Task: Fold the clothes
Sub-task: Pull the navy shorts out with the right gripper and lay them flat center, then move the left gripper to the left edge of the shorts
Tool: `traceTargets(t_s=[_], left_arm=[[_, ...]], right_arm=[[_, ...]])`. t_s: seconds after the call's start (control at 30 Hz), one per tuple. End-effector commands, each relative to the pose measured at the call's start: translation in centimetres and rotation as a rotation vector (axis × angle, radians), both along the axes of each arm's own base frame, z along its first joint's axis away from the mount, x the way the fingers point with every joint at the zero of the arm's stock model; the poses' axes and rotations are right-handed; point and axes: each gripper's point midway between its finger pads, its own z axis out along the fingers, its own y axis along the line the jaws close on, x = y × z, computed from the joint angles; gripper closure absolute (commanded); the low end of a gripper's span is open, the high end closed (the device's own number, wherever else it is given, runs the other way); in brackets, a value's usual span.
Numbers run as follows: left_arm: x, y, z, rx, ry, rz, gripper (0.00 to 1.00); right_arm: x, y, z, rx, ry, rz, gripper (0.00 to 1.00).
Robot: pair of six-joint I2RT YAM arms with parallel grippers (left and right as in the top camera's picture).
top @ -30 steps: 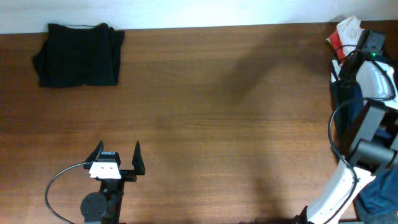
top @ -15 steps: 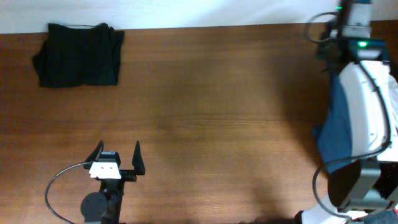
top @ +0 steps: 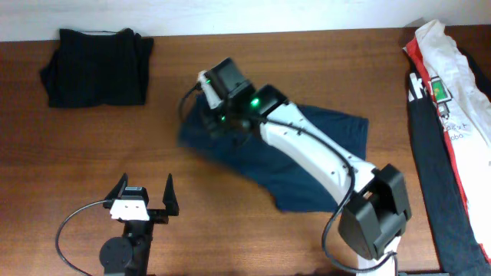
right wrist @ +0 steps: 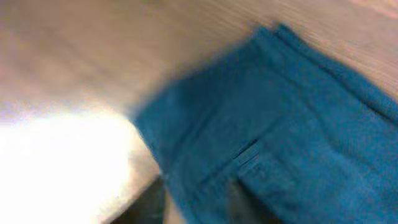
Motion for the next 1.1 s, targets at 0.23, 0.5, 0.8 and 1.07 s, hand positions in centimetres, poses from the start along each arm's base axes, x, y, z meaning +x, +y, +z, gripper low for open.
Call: traceTargets(t_s=[0.23, 0.5, 0.8, 1.07], left_arm=[[0.0, -0.4, -0.1, 0.011, 0.000, -0.022, 0.01], [0.0, 0.3, 0.3, 0.023, -0.017, 0.020, 0.01], [-0.1, 3.2, 2.3, 0.024, -0.097, 0.185, 0.01], [-0.4, 0.2, 5.8, -0.143, -0.194, 0.006, 0.01]], right_arm=[[6.1, -21.0, 10.9, -0.043, -0.090, -0.465, 0.01], [4.3, -32.0, 8.0, -0.123, 0.111, -0.689, 0.01], [4.5, -38.2, 8.0, -0.146, 0.107, -0.834, 0.01], [5.2, -38.7, 8.5, -0.131, 0.071, -0.846, 0.01]])
